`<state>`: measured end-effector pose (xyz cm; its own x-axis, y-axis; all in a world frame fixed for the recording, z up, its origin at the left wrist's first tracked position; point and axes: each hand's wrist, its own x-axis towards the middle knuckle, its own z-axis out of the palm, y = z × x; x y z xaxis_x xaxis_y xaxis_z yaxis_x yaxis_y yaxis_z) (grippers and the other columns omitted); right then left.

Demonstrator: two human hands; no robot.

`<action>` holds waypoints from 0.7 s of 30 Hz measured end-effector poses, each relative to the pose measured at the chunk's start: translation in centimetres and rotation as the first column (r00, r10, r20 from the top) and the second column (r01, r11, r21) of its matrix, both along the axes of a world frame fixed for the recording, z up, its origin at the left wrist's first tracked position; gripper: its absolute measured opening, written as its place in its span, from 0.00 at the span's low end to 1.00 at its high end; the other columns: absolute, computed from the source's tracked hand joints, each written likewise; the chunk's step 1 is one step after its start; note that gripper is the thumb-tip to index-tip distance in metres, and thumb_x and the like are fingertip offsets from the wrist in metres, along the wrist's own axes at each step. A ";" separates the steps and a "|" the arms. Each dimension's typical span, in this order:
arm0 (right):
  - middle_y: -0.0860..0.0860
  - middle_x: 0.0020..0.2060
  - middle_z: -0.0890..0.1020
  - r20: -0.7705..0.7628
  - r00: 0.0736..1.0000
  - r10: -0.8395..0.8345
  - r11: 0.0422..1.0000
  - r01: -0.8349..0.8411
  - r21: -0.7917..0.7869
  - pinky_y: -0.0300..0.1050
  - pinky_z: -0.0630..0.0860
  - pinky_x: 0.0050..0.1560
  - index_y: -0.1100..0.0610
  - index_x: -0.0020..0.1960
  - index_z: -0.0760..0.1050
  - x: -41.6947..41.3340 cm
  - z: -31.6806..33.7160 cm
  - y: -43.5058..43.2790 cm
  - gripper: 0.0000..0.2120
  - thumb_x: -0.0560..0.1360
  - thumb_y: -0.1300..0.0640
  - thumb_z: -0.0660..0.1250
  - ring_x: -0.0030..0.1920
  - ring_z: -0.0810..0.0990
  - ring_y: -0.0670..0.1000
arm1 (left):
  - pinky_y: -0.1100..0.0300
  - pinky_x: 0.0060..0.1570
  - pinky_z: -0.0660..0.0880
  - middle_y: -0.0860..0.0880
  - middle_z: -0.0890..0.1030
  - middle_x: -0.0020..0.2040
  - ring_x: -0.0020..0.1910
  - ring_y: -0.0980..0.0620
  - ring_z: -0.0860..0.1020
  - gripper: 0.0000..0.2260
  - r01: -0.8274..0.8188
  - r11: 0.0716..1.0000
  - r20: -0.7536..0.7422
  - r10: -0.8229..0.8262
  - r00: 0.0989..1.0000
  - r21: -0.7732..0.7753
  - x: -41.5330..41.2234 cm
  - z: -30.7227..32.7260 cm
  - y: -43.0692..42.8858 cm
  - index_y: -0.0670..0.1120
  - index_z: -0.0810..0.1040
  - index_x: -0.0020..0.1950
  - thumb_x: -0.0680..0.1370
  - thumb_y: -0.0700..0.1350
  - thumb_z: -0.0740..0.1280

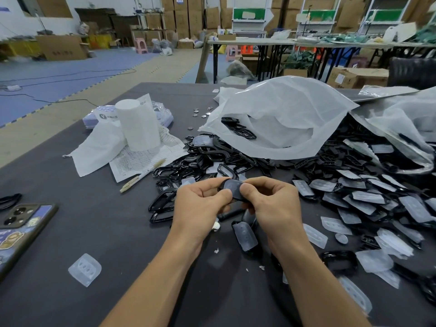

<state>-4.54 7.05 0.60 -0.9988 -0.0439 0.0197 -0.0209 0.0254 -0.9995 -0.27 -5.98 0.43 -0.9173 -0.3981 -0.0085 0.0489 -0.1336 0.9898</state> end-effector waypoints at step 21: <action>0.54 0.32 0.86 -0.037 0.993 0.109 0.994 -0.110 -0.020 0.42 0.76 0.29 0.57 0.40 0.85 -0.3 0.1 -0.1 0.11 0.76 0.70 0.72 0.27 0.80 0.49 | 0.52 0.49 0.85 0.33 0.86 0.46 0.44 0.39 0.87 0.24 0.081 0.992 -0.010 -0.081 0.997 0.096 0.0 0.3 -0.6 0.39 0.88 0.49 0.61 0.29 0.60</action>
